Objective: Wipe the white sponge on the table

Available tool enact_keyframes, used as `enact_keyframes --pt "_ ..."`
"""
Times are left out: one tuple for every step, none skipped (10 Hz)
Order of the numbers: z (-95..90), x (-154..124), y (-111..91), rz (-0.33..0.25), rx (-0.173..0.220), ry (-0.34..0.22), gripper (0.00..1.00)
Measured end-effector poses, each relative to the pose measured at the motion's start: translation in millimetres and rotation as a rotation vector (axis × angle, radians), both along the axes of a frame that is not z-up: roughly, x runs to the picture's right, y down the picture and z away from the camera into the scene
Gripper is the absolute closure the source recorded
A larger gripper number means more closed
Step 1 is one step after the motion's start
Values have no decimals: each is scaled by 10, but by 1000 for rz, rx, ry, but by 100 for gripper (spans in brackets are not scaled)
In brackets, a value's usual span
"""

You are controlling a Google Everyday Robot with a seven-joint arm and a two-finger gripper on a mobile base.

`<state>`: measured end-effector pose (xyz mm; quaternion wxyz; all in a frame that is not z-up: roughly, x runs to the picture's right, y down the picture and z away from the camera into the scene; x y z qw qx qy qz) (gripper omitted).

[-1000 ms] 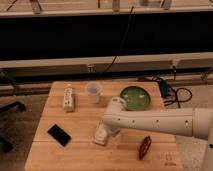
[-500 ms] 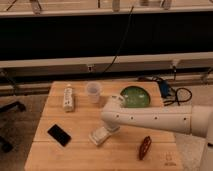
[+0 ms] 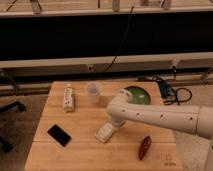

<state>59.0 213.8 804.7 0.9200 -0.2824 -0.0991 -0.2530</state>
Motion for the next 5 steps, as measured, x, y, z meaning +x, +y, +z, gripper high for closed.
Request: enact_keyframes --pt "6 -37 -32 -2 0 -3 96" --pt "23 -155 -100 -1 3 -11 96" --pt "33 -258 -124 0 0 -10 96" --pt "29 -309 -132 6 -3 -7 96" --pt "32 -307 -131 10 -4 -4 96"
